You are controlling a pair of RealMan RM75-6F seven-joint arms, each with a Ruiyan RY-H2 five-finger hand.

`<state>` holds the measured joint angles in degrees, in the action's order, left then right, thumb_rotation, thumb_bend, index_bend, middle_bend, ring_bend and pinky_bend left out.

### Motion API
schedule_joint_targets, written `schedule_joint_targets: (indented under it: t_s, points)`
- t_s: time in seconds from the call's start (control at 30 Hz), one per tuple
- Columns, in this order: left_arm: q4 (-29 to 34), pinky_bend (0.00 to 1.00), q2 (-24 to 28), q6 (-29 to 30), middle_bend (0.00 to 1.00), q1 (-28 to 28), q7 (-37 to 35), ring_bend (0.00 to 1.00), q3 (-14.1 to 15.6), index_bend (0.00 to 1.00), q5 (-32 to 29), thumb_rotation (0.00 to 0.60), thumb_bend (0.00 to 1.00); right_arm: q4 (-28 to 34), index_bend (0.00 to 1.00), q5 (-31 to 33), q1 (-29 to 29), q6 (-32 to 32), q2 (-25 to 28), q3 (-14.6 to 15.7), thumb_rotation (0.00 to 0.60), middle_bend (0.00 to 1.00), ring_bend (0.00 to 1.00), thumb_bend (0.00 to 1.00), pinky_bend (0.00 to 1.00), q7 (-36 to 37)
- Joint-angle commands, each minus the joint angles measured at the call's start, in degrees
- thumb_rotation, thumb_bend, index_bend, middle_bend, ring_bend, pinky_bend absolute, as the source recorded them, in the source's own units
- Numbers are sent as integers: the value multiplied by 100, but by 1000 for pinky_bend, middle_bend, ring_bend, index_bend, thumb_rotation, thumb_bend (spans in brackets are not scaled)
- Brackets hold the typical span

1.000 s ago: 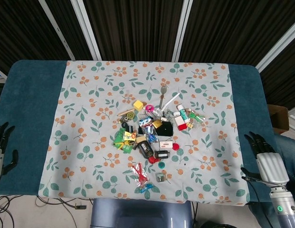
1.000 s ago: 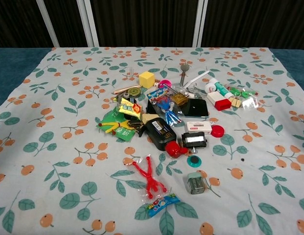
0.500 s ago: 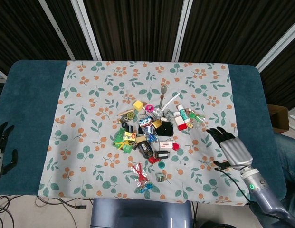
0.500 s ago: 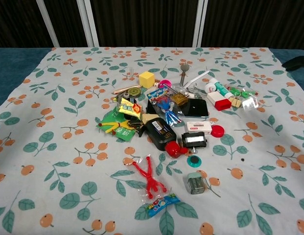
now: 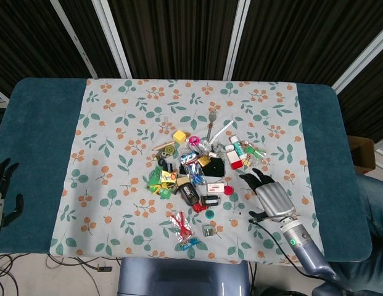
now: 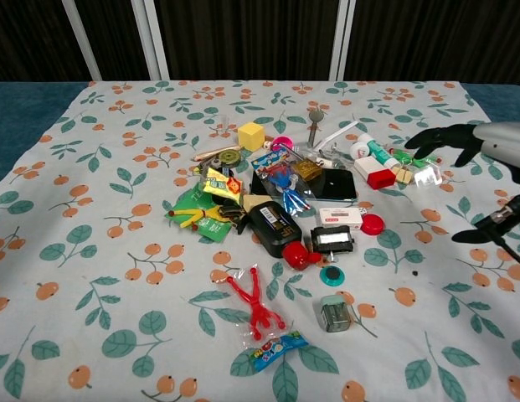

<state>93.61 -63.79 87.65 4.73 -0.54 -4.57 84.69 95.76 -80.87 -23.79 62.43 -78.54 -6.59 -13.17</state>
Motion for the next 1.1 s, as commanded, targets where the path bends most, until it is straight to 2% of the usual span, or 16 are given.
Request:
schedule_joint_targets:
  t_s: [0.03, 0.4, 1.1]
  points:
    - [35, 44, 17, -20, 0, 4, 15, 0, -5, 66, -24, 600, 558, -90, 169, 74, -19, 88, -289, 42, 600, 225, 84, 199, 229, -168]
    - [58, 44, 33, -39, 0, 7, 11, 0, -13, 66, -54, 600, 558, -510, 231, 291, -171, 2, -1037, 87, 600, 287, 91, 203, 229, -438]
    - [54, 44, 30, -43, 0, 5, 28, 0, -15, 66, -69, 600, 558, -957, 329, 316, -424, 27, -1615, 4, 600, 370, 133, 208, 229, -383]
